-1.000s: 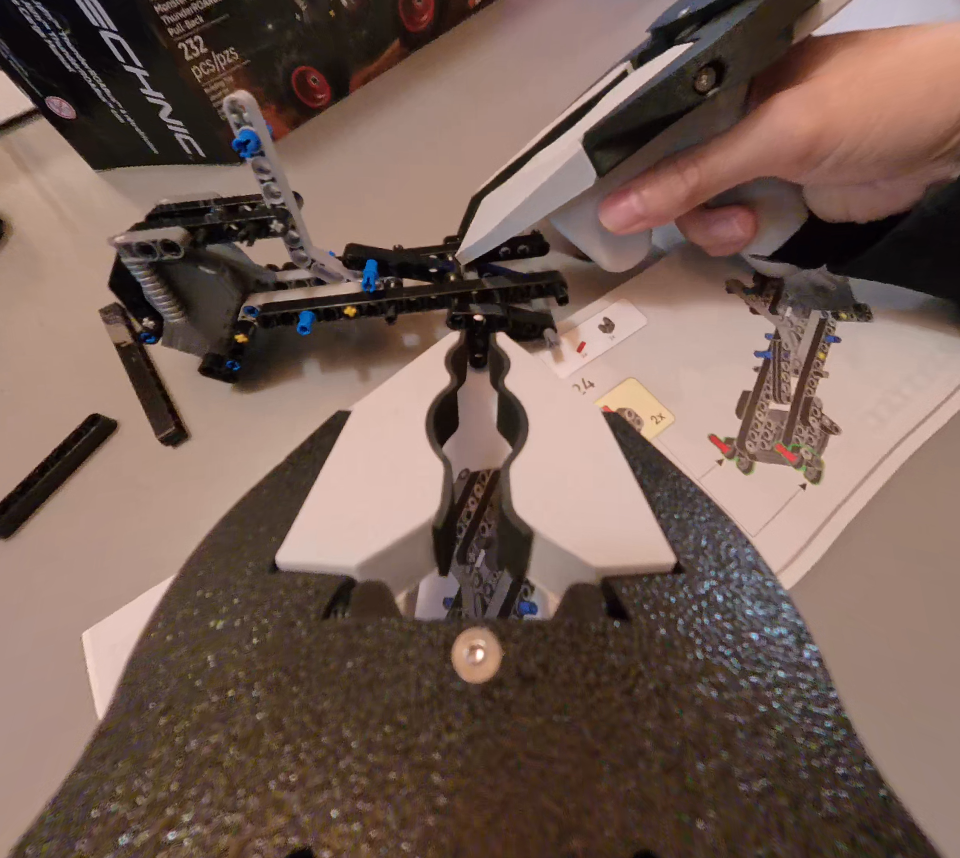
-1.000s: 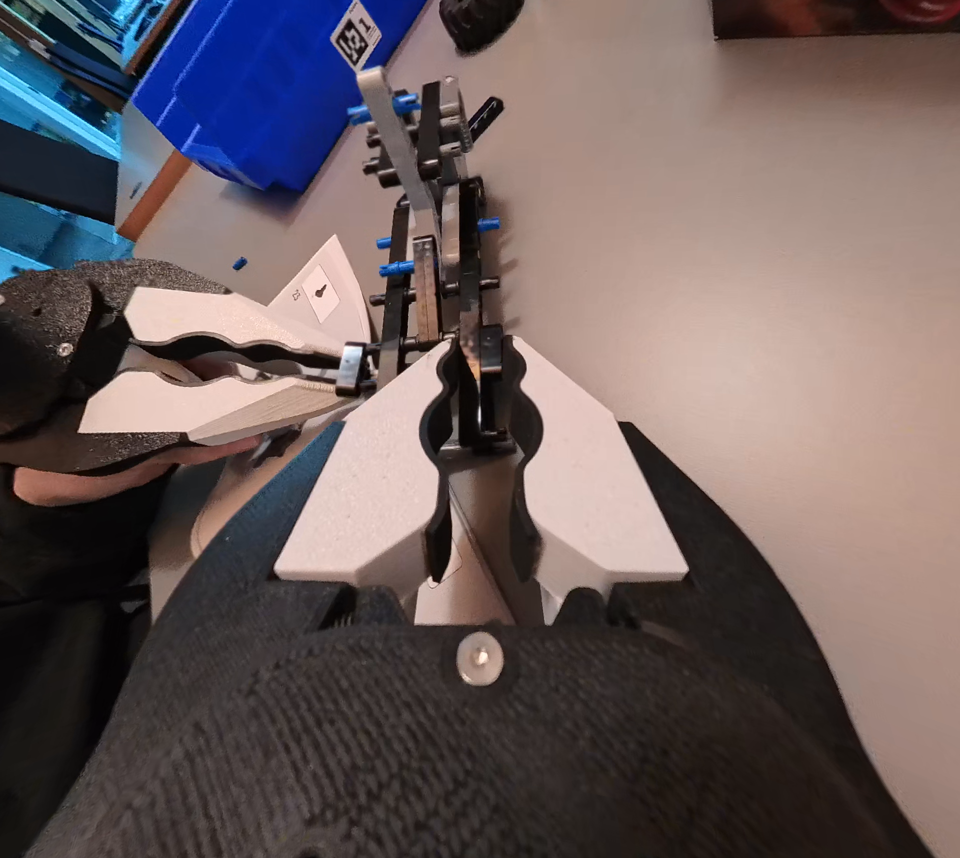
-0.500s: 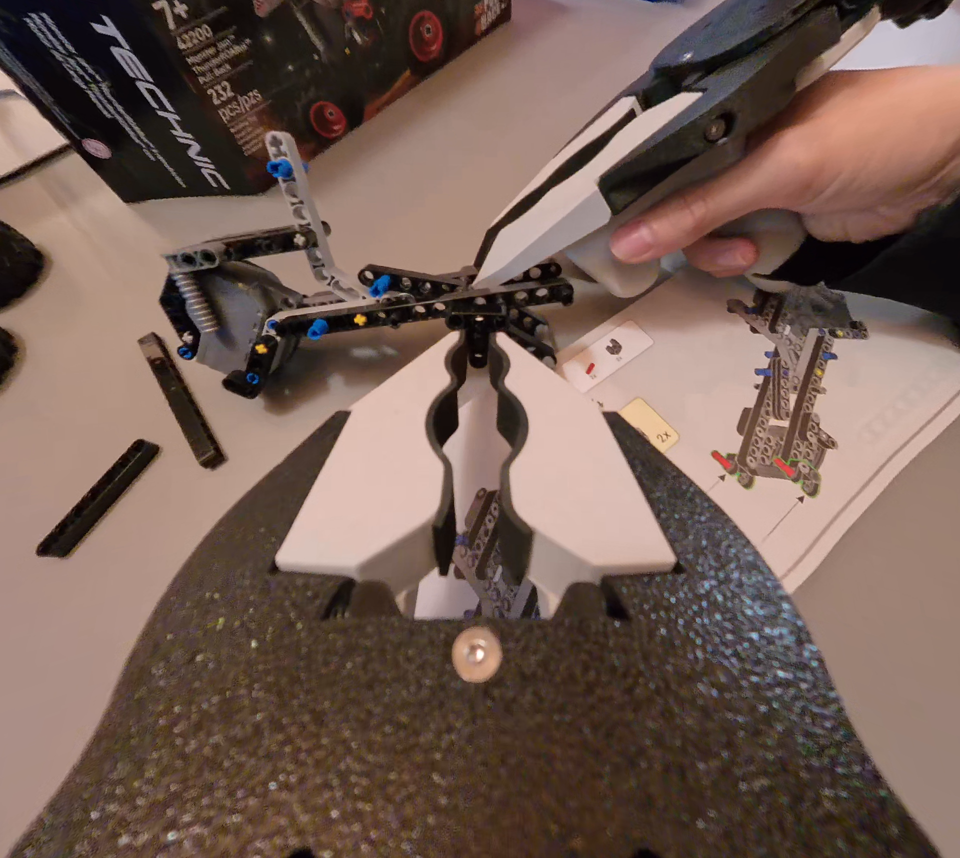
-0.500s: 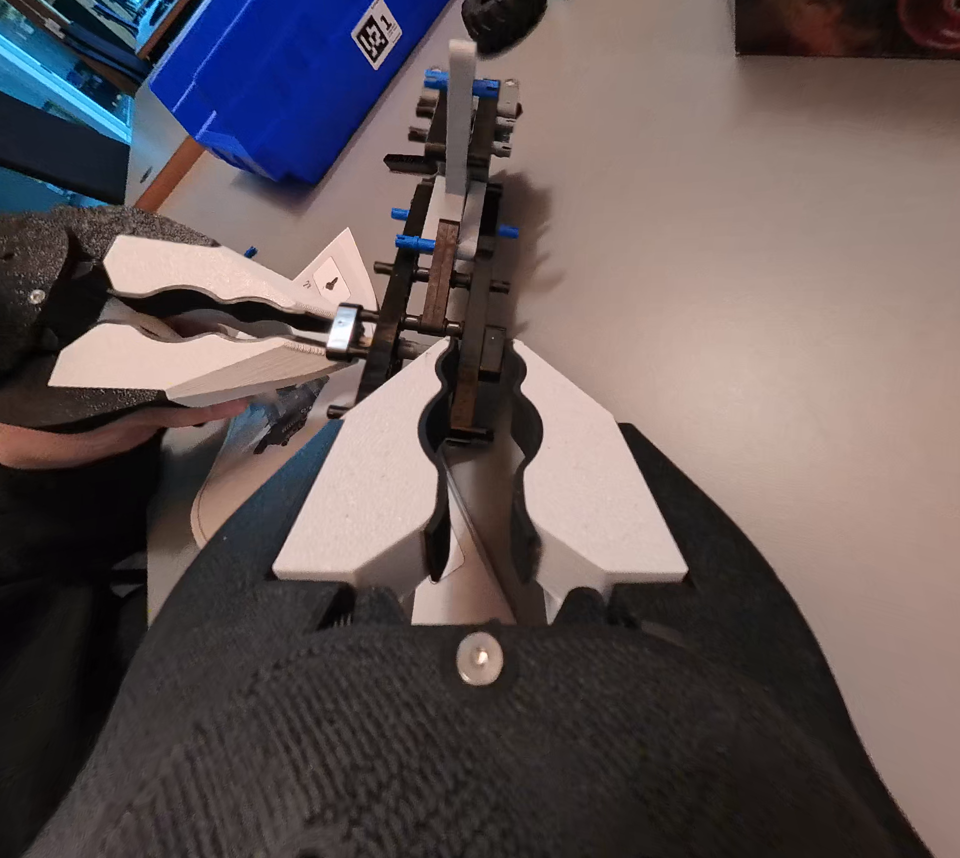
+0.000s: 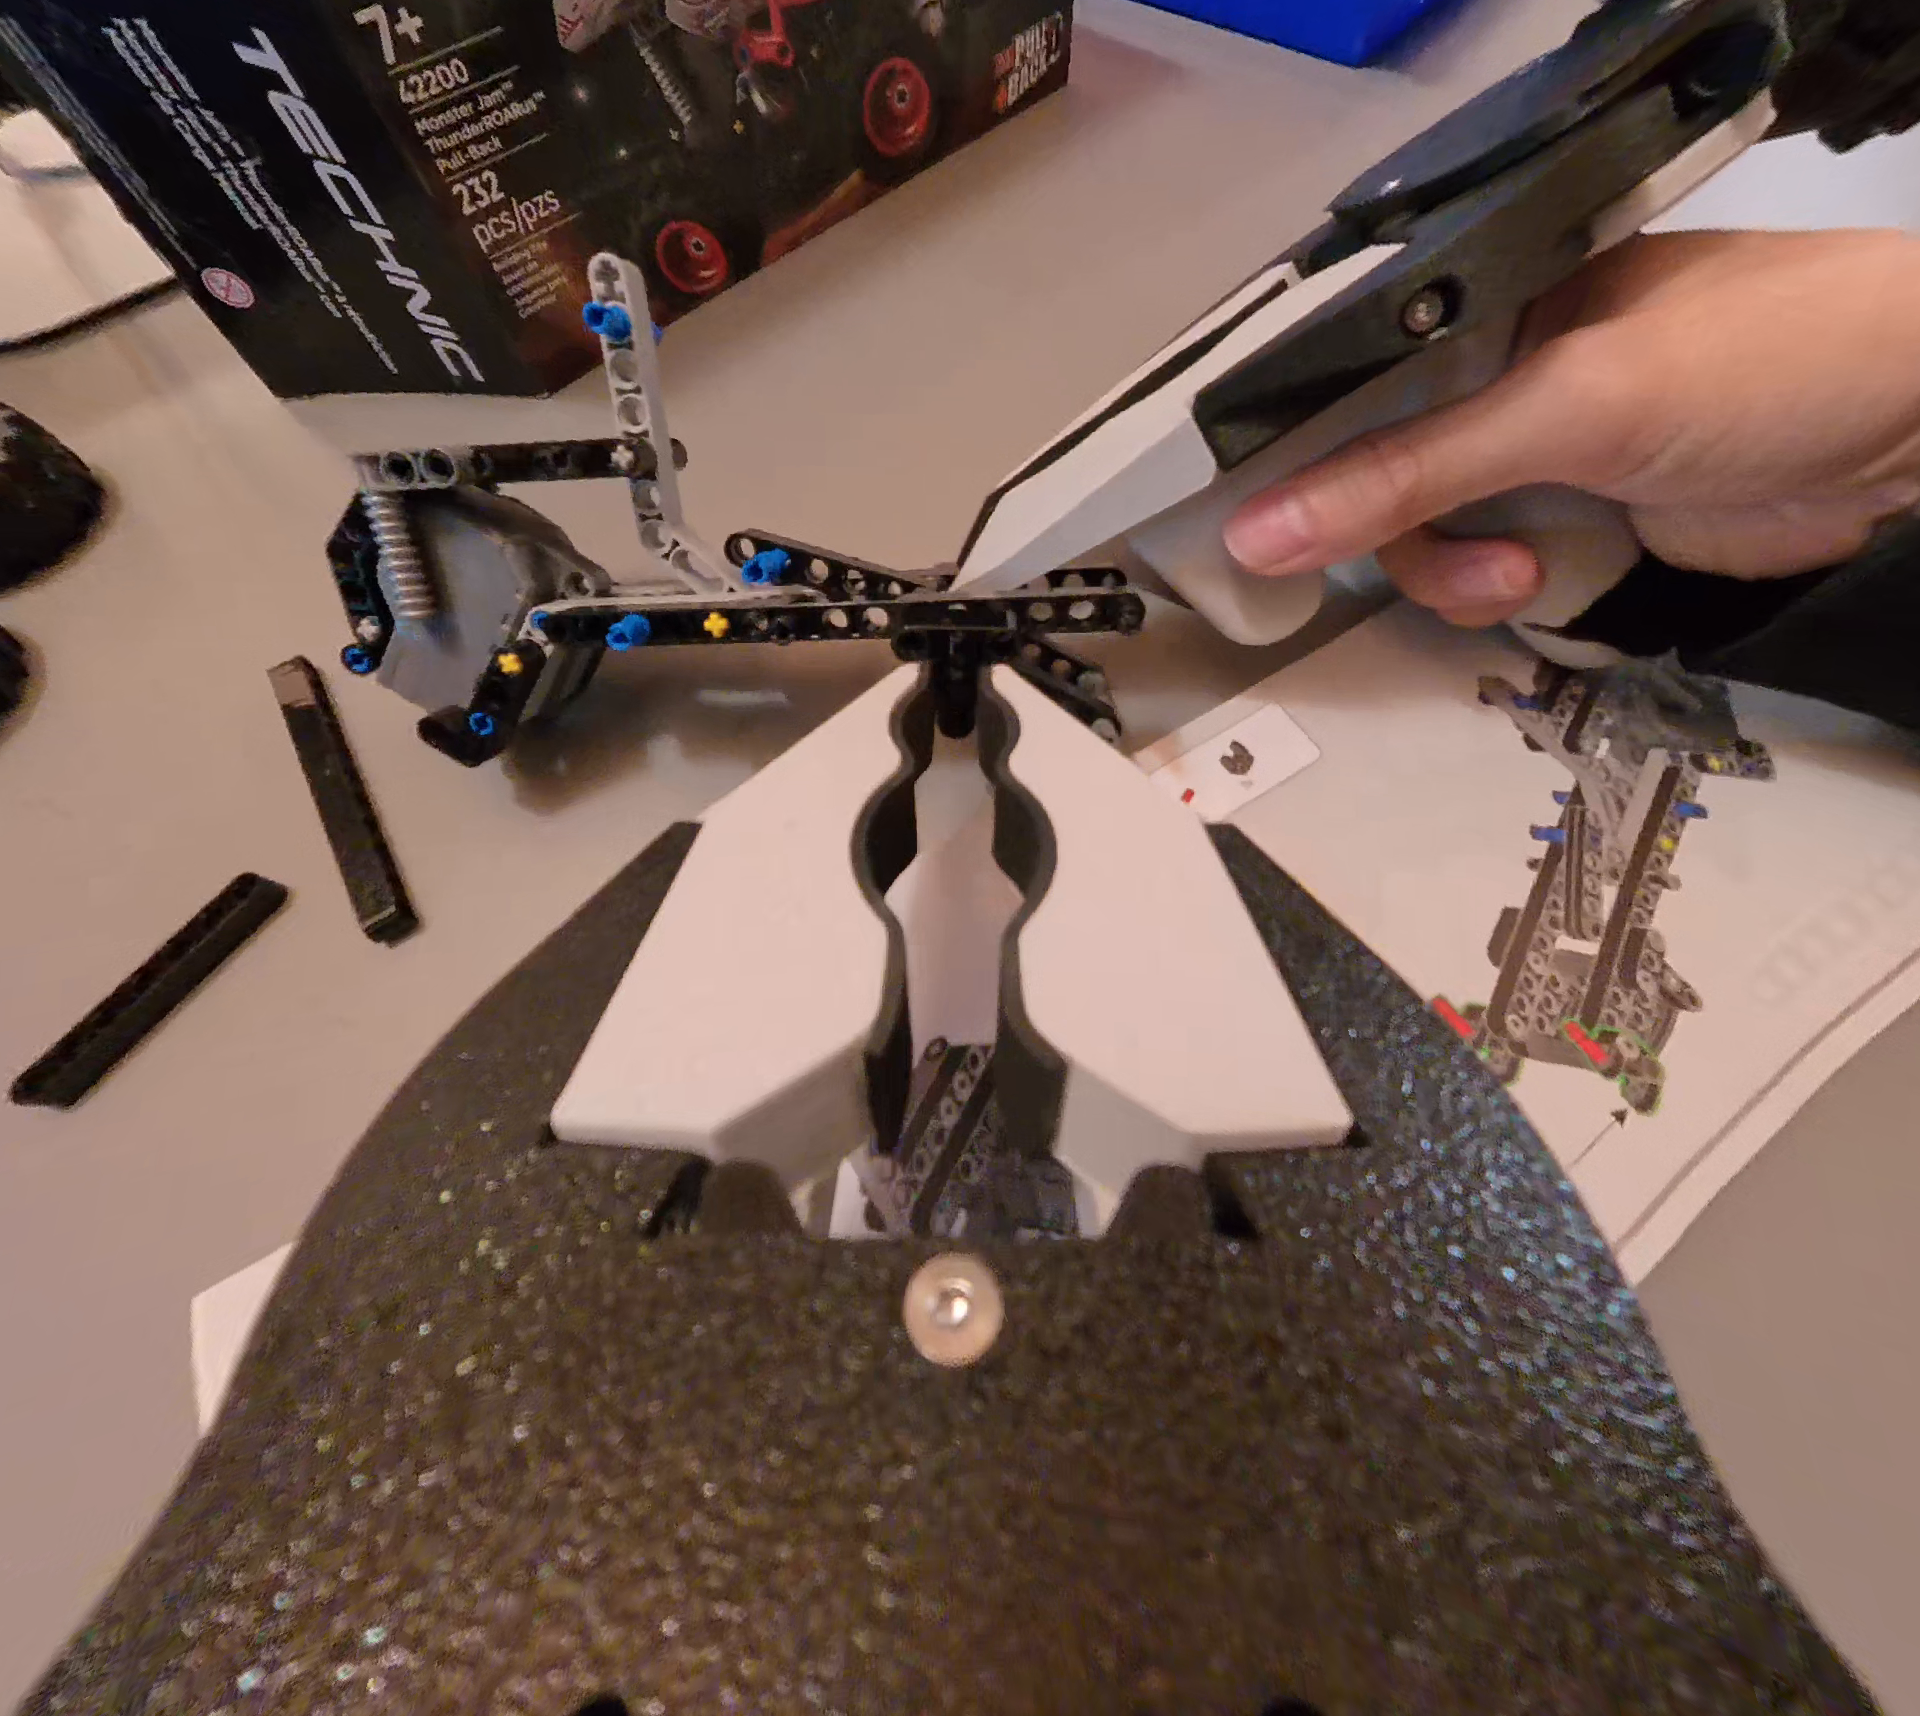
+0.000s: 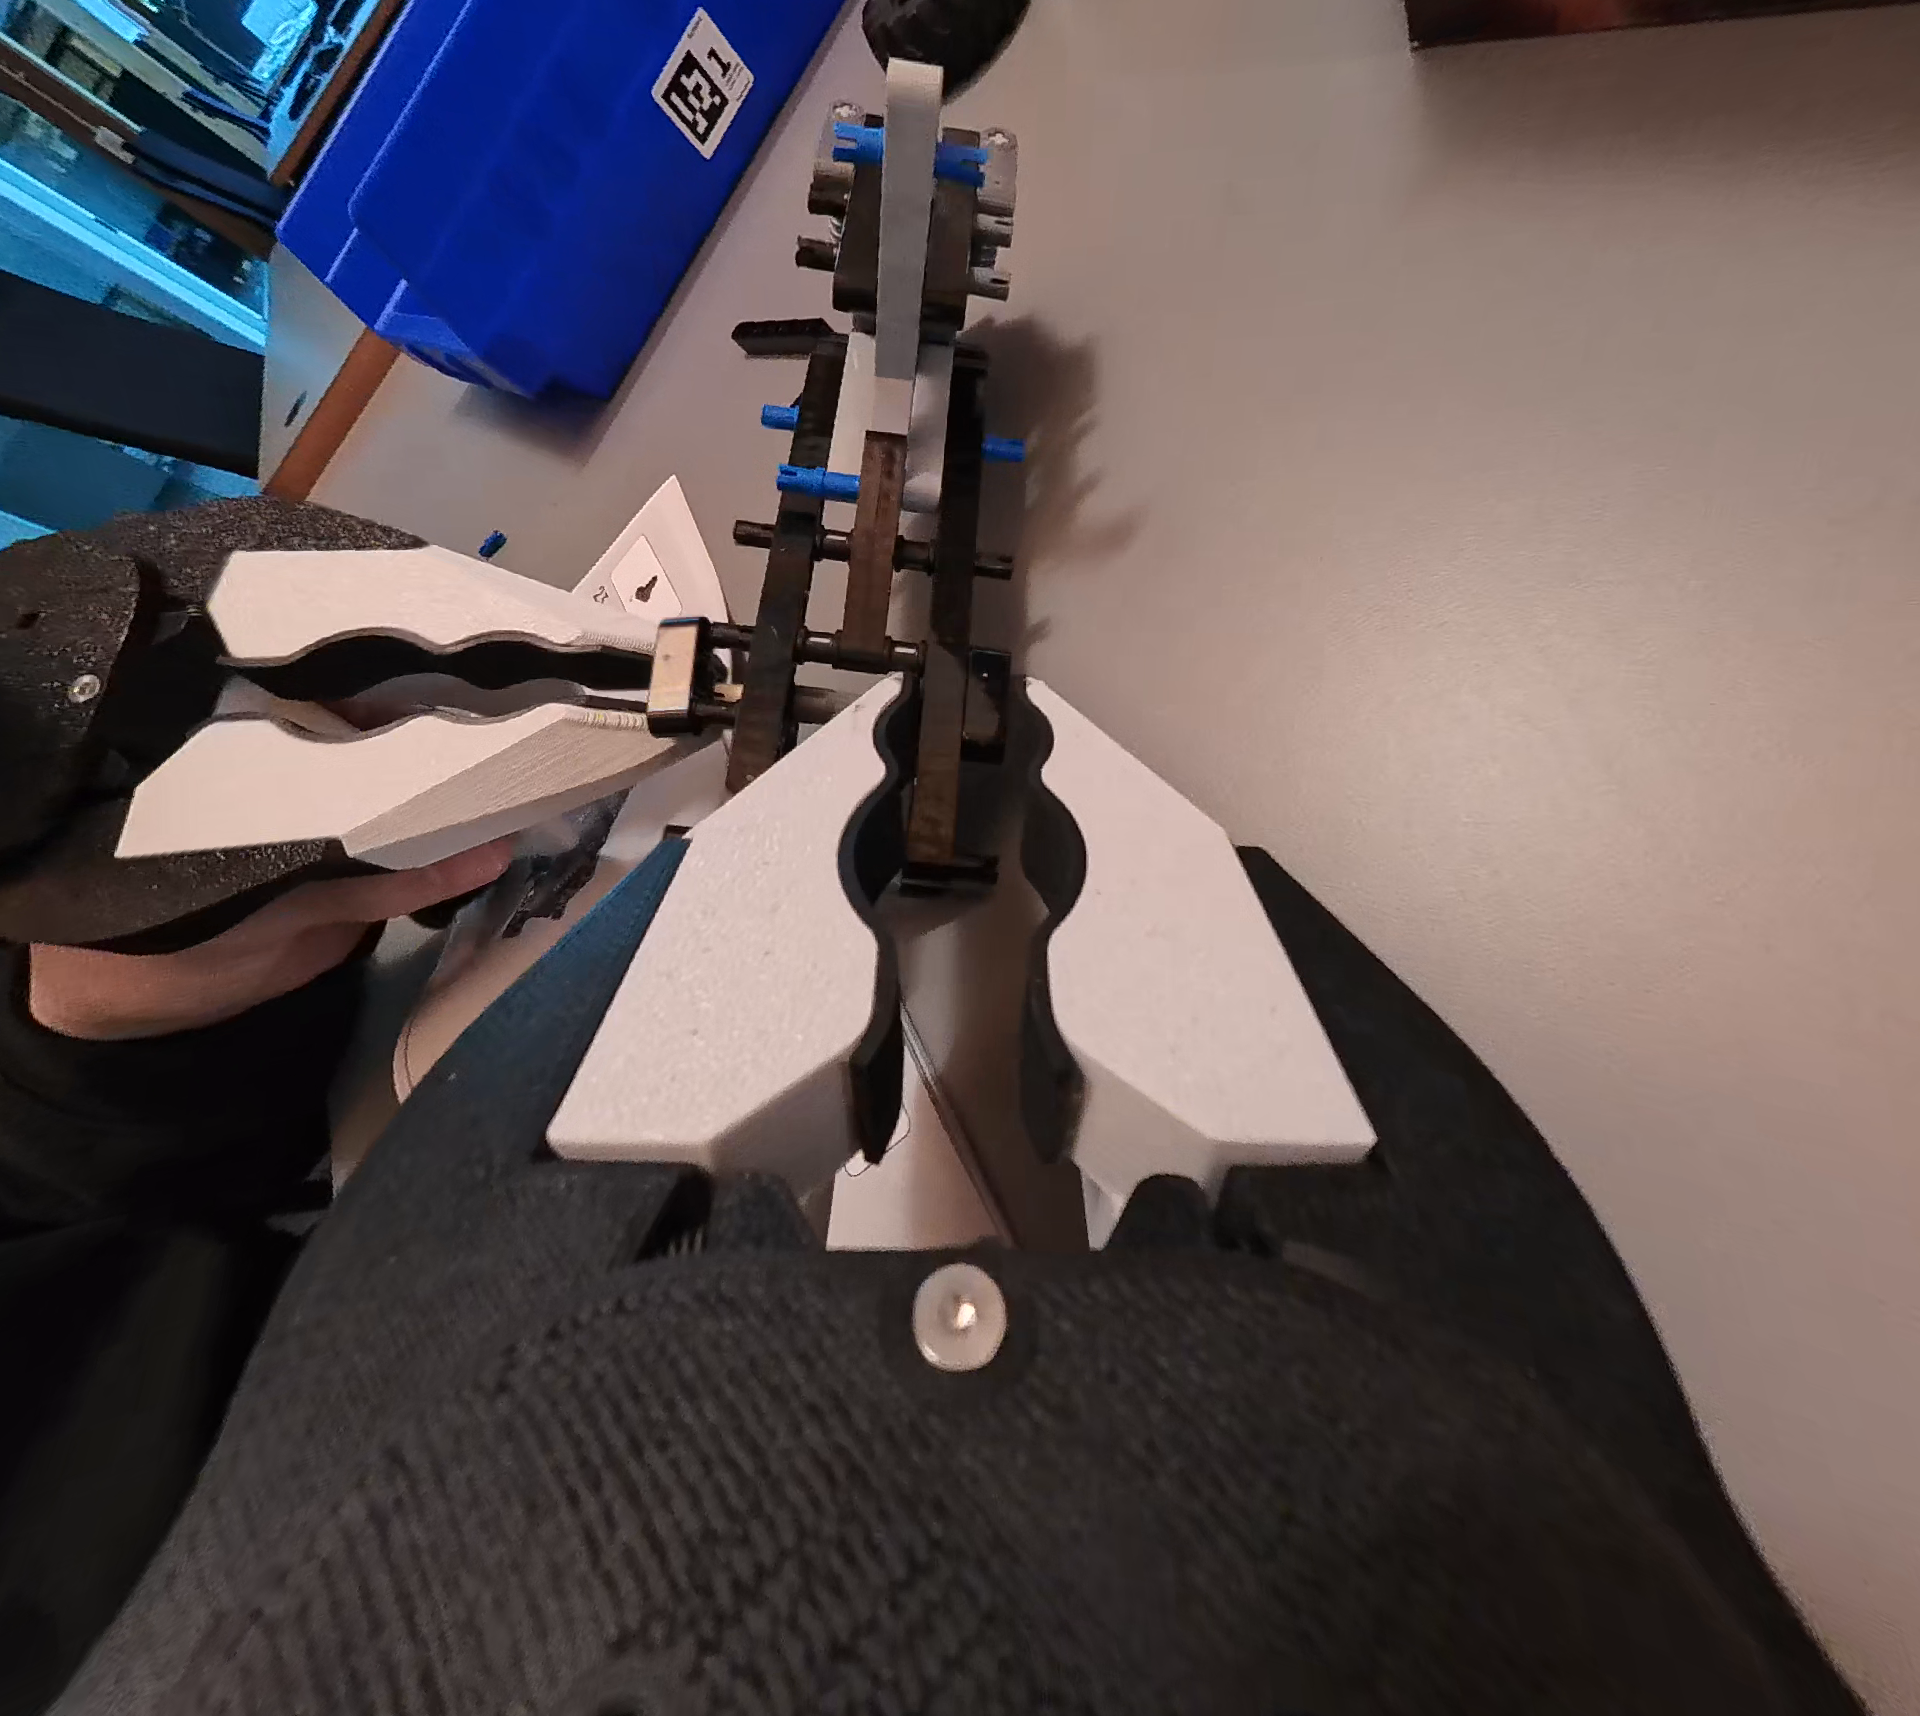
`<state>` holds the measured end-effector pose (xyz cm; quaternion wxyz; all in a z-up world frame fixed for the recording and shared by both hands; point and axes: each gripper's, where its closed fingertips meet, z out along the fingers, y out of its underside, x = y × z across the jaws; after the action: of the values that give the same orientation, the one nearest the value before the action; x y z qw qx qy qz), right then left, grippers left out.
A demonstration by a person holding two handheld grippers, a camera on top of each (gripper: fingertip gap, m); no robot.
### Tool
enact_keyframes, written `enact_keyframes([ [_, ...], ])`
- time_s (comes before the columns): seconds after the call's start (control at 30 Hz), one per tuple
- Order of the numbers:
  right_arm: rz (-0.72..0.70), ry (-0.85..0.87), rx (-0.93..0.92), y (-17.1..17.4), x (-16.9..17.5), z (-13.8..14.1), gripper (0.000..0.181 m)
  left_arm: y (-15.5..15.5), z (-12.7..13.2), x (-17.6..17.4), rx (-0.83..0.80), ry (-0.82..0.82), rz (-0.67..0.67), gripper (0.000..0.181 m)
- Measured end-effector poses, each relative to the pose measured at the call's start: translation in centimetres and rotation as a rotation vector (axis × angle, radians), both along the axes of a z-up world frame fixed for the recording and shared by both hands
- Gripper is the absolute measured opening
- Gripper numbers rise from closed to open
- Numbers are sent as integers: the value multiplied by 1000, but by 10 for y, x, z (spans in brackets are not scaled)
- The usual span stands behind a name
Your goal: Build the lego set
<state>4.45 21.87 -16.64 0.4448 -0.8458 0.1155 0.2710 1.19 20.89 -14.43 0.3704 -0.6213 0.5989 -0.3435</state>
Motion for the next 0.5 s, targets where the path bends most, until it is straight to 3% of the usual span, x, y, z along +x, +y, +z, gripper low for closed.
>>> enact_keyframes([
  [0.03, -2, -4, -1, 0, 0, 0, 14, 0, -1, 0, -15, 1, -5, 5],
  [0.2, -4, -28, -6, 1, 0, -1, 14, 3, -2, 0, 93, 22, -20, 5],
  [0.33, -3, -28, -9, 1, 0, -1, 14, 3, -3, 0, 72, 24, -23, 5],
  [0.43, 3, -48, -13, 1, -1, -2, 14, 6, -4, 0, 222, 48, -66, 6],
  [0.5, 1, -54, -24, 1, -1, -4, 14, 6, -5, 0, 211, 49, -60, 6],
])
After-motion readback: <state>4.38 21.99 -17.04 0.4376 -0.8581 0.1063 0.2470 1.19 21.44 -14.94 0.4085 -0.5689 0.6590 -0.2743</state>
